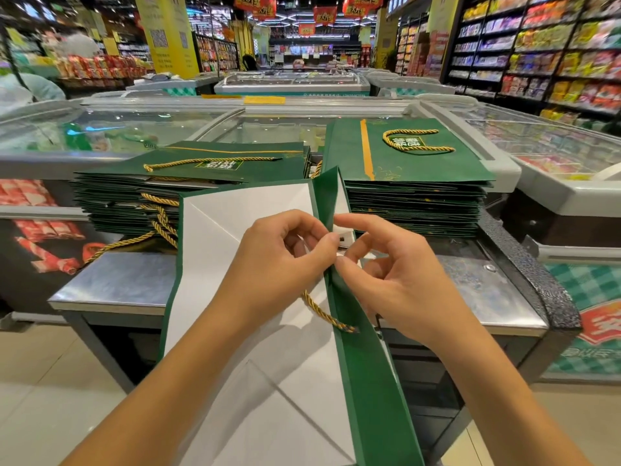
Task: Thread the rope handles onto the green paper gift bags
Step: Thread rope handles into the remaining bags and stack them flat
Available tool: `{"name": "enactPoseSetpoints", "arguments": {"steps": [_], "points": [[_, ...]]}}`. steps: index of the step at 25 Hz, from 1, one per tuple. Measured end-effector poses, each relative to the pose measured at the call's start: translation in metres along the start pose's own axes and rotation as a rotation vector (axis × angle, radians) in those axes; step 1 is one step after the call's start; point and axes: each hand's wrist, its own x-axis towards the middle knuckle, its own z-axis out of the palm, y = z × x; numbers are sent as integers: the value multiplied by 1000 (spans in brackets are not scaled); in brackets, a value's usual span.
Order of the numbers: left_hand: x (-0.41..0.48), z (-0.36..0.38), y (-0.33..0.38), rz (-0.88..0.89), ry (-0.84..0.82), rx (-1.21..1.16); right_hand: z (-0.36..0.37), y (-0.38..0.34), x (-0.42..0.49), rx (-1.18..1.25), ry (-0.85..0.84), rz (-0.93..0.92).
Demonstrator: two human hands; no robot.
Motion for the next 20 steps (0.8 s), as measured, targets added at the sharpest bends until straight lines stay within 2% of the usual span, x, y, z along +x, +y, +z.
{"name": "enactPoseSetpoints", "arguments": {"steps": [6, 11, 16, 20], "points": [[-4, 1, -2, 61, 33, 31, 0, 7, 8, -120, 138, 48], [-6, 1, -1, 79, 49, 25, 3, 4, 10, -132, 120, 34], [-8, 5, 3, 88, 83, 57, -3, -2, 7, 14, 216, 95], [-8, 7, 3, 97, 93, 89, -9, -4, 4, 254, 421, 224]]}}
